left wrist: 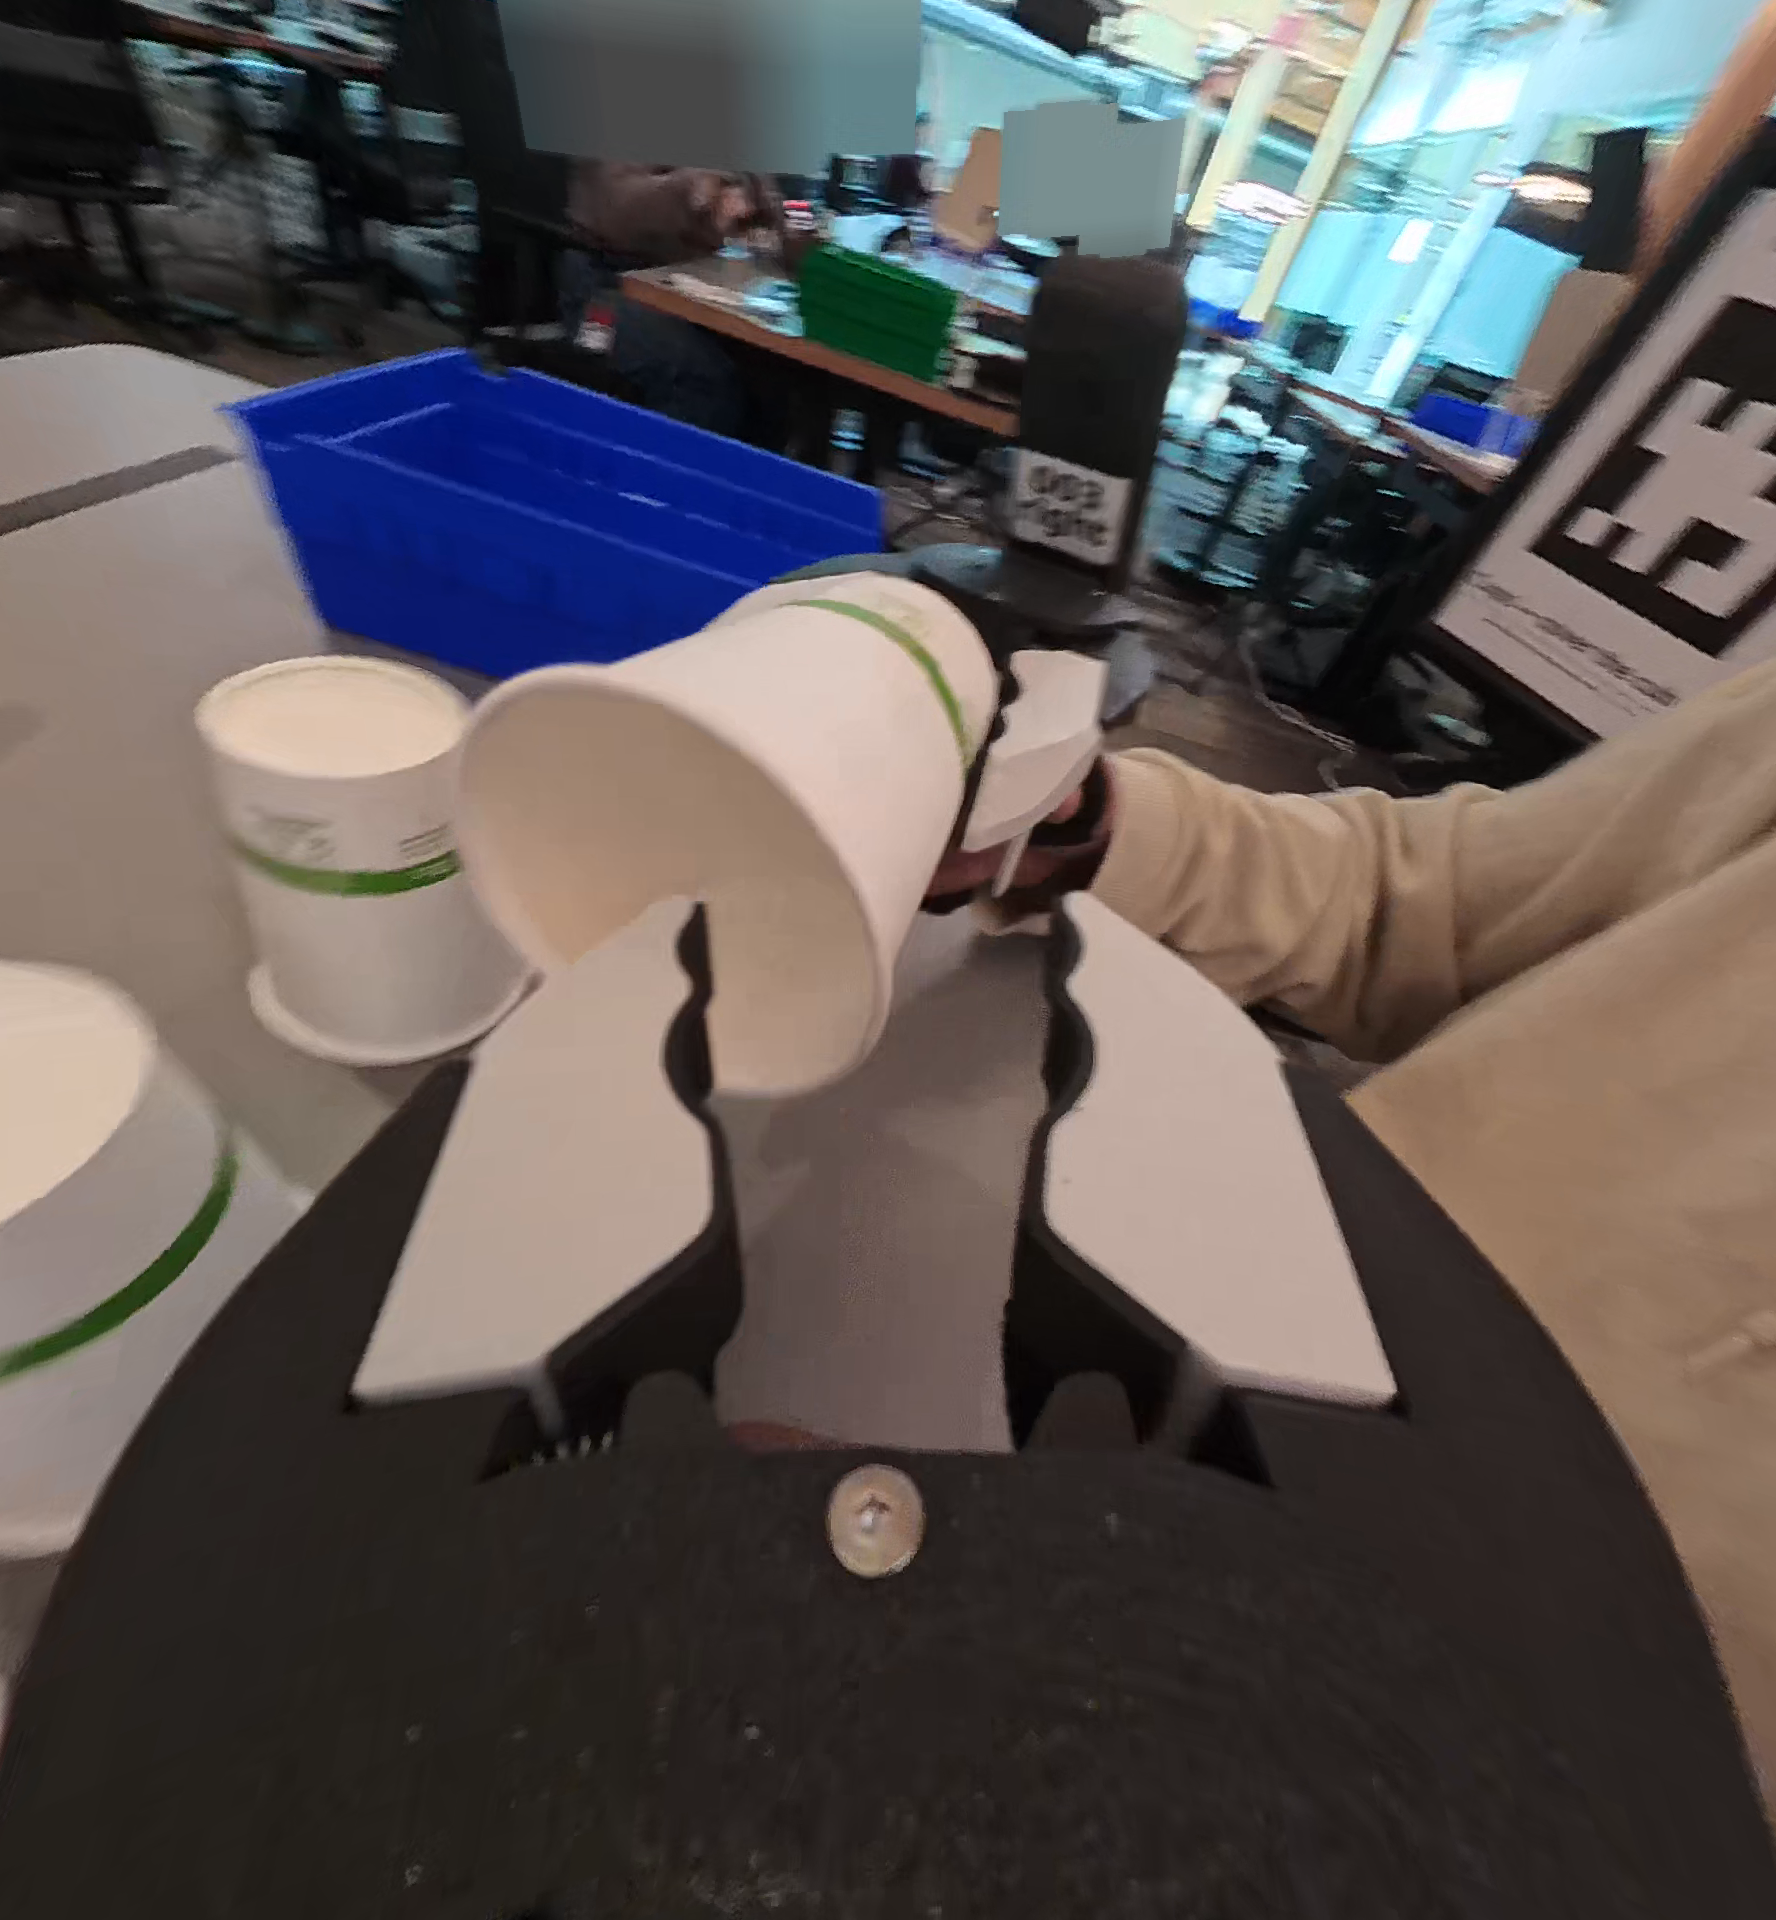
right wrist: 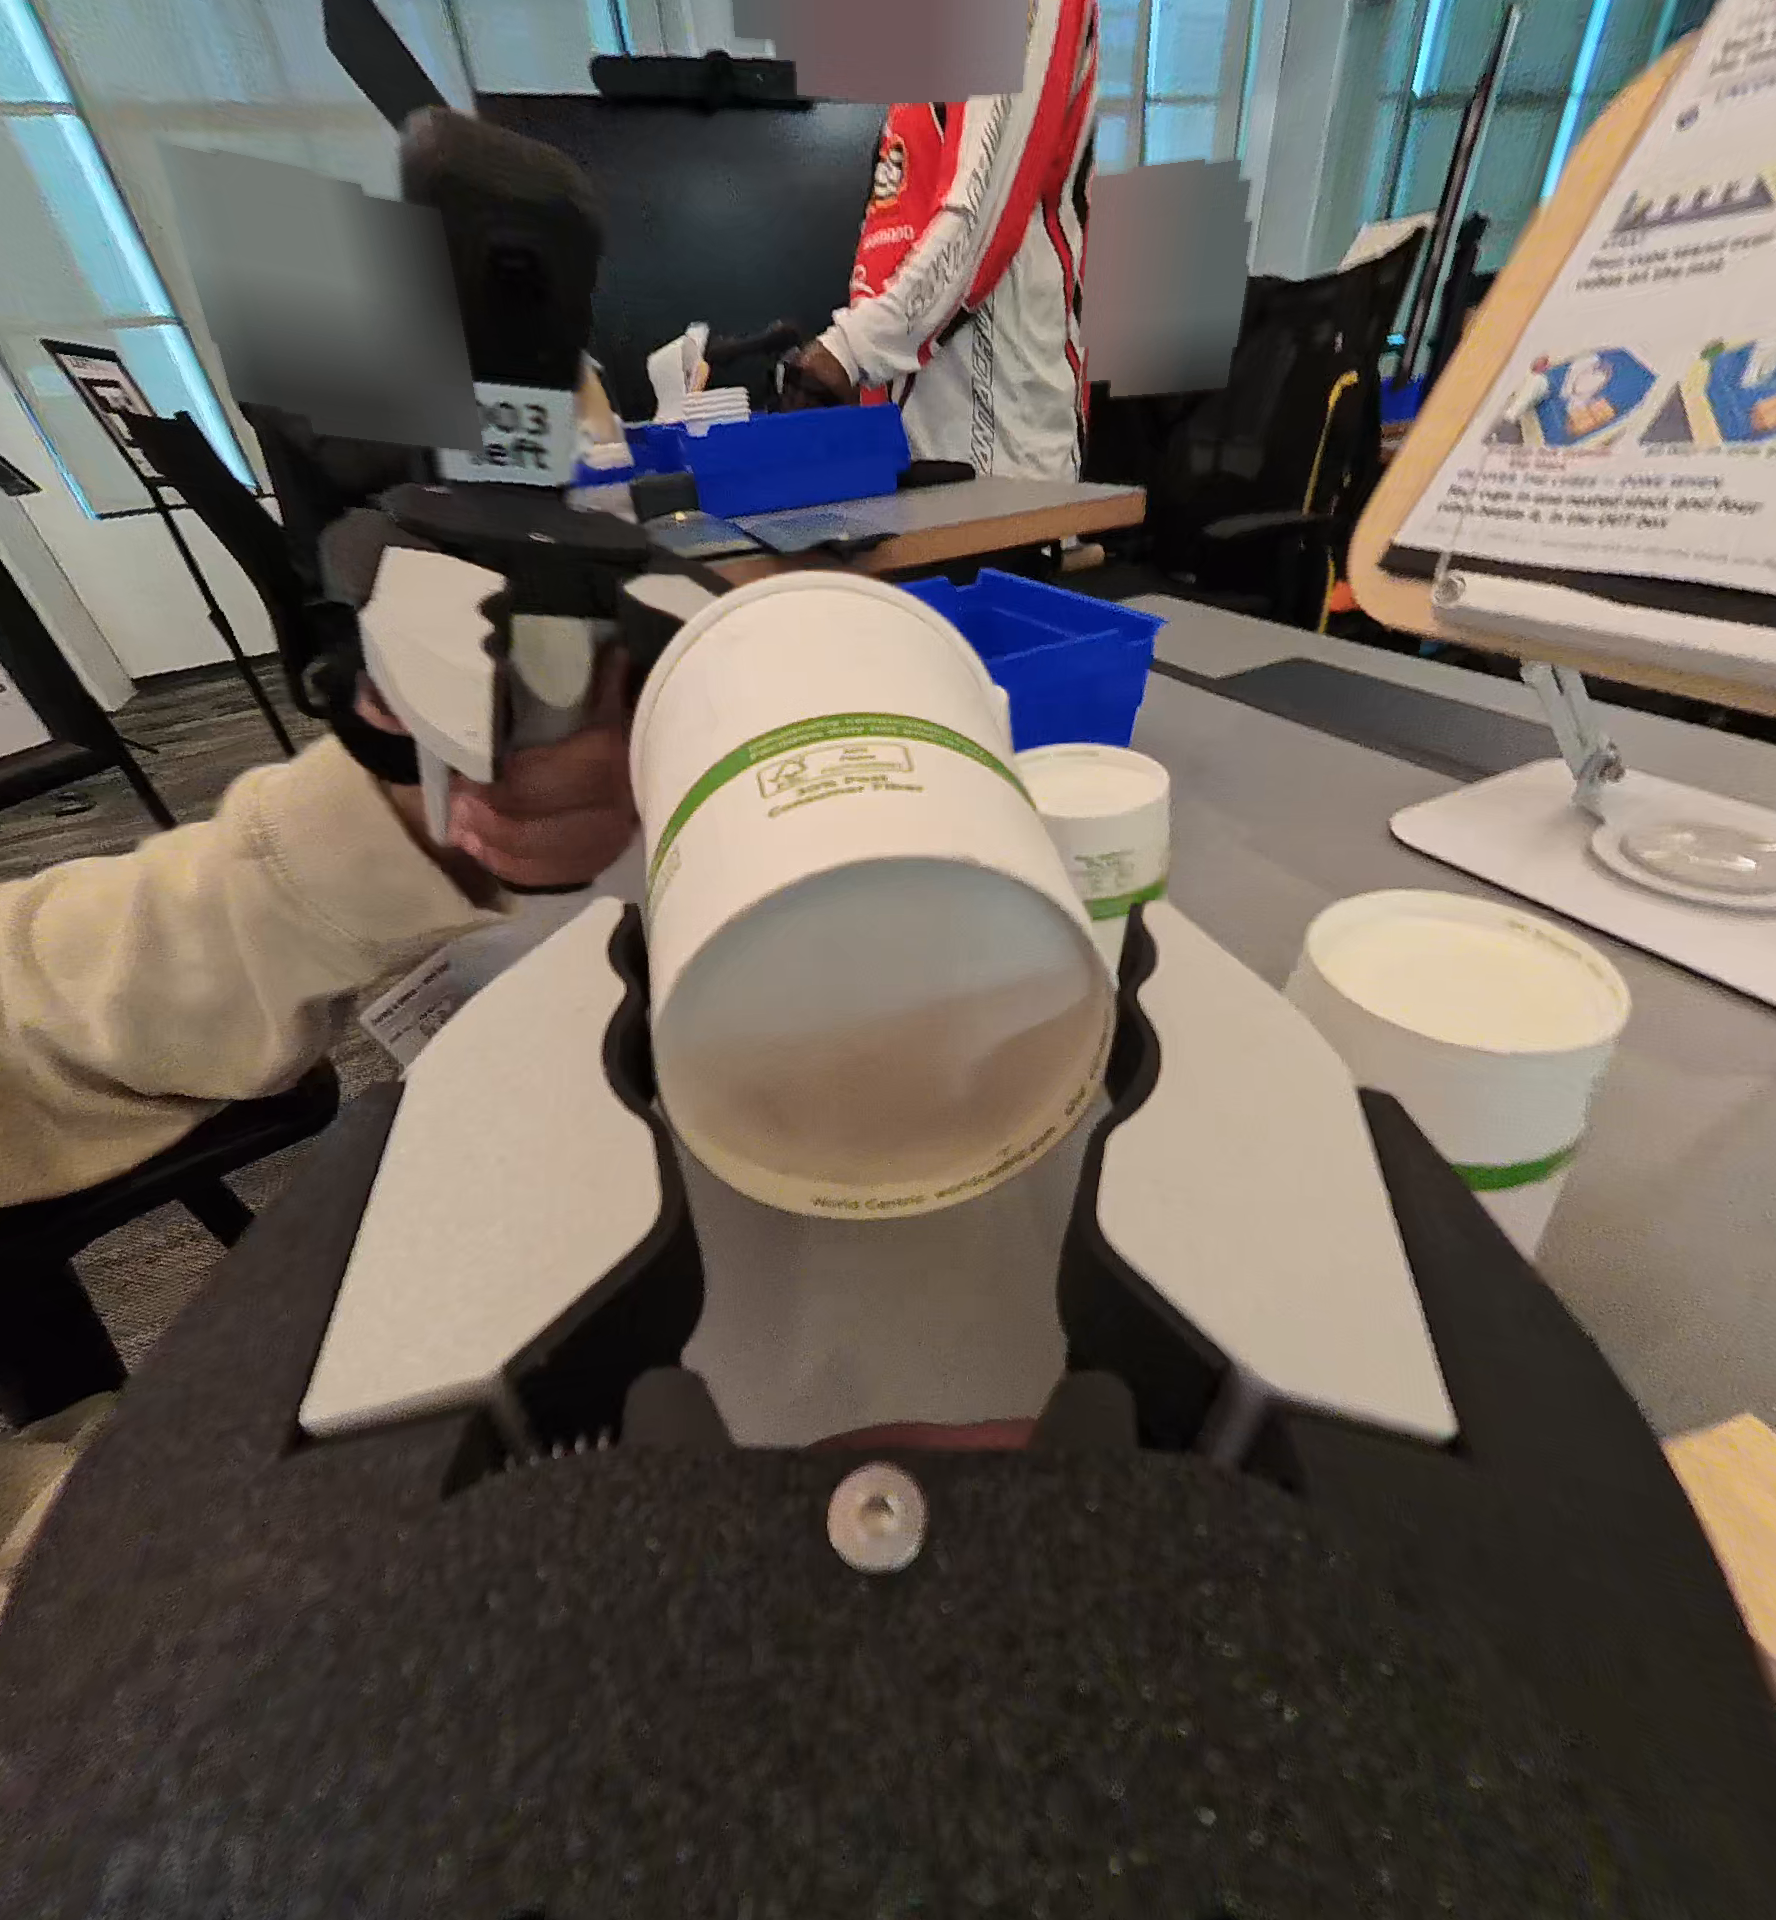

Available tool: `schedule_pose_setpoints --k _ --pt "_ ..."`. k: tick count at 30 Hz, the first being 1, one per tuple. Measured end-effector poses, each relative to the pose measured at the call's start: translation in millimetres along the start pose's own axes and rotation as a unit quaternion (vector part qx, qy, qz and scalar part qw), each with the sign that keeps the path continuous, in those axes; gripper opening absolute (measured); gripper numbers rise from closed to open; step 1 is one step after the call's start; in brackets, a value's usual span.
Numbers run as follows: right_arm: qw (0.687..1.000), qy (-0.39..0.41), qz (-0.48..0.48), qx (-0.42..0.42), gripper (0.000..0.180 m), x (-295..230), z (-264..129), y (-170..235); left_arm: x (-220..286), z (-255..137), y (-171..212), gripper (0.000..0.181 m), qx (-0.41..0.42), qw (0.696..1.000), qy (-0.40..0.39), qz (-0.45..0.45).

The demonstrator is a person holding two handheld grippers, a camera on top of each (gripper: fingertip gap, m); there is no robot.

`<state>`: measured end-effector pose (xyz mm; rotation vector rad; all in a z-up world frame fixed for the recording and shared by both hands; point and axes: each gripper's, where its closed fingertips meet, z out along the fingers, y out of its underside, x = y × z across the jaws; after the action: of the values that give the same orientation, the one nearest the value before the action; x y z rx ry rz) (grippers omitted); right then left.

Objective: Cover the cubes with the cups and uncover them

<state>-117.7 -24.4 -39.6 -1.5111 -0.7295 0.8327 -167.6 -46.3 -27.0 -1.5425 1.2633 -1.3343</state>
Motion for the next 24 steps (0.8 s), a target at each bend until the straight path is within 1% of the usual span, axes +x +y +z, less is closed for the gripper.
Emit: schedule_pose_setpoints --k 1,2,3,5,6,7,8,9,10,11,13,15,16,17,18,22,24 --pt "1.000 0.011 0.003 -0.007 0.086 5.8 -3.1 0.6 -9.4 -5.7 1.2 0.072 0.002 0.999 -0.047 -0.003" --pt "1.000 0.023 0.001 -0.015 0.086 11.8 -7.4 -0.4 -22.5 -13.0 4.2 0.076 0.002 0.994 -0.110 -0.003" --pt "0.999 0.035 -0.006 -0.030 0.086 17.3 -12.6 -2.6 -36.0 -21.6 8.2 0.078 0.004 0.984 -0.181 0.001" --pt "0.994 0.072 -0.035 -0.073 0.086 32.4 -29.4 -13.6 -54.6 -38.4 23.5 0.082 0.007 0.952 -0.307 0.004" --pt "0.990 0.089 -0.050 -0.096 0.086 40.2 -39.6 -22.1 -53.8 -40.8 36.2 0.082 0.002 0.942 -0.336 0.003" --pt "0.985 0.104 -0.064 -0.122 0.086 49.2 -49.9 -30.8 -49.0 -40.1 47.6 0.082 0.004 0.937 -0.350 -0.001" --pt "0.977 0.116 -0.080 -0.159 0.086 59.5 -59.5 -37.4 -44.7 -40.0 56.9 0.077 0.011 0.931 -0.365 -0.010" --pt "0.966 0.122 -0.098 -0.206 0.086 70.1 -68.1 -40.8 -38.4 -36.9 64.5 0.073 0.013 0.931 -0.365 -0.013" --pt "0.950 0.126 -0.119 -0.260 0.086 81.9 -76.2 -41.3 -33.7 -33.7 71.0 0.074 0.009 0.931 -0.365 -0.018" --pt "0.930 0.123 -0.142 -0.317 0.086 92.8 -83.4 -39.6 -31.8 -32.1 76.5 0.076 -0.002 0.929 -0.370 -0.020" --pt "0.885 0.087 -0.183 -0.419 0.086 108.9 -91.5 -29.5 -31.6 -31.7 79.4 0.076 -0.021 0.925 -0.379 -0.001" --pt "0.824 0.080 -0.185 -0.530 0.086 132.4 -102.0 -11.8 -37.0 -37.5 75.7 0.075 -0.024 0.915 -0.403 0.020" --pt "0.795 0.077 -0.187 -0.571 0.086 142.7 -104.7 -4.6 -37.7 -38.6 74.7 0.075 -0.026 0.913 -0.406 0.028" --pt "0.774 0.073 -0.188 -0.600 0.086 151.2 -103.8 1.2 -39.1 -40.7 74.5 0.074 -0.028 0.910 -0.413 0.033" --pt "0.760 0.067 -0.190 -0.618 0.086 157.5 -99.4 6.0 -40.5 -42.7 74.6 0.073 -0.029 0.906 -0.420 0.037" --pt "0.727 0.045 -0.185 -0.660 0.086 171.8 -77.6 29.4 -41.2 -45.2 76.5 0.070 -0.029 0.904 -0.425 0.034" --pt "0.717 0.037 -0.180 -0.673 0.086 174.5 -71.2 42.1 -40.9 -44.9 79.0 0.070 -0.036 0.906 -0.421 0.031"
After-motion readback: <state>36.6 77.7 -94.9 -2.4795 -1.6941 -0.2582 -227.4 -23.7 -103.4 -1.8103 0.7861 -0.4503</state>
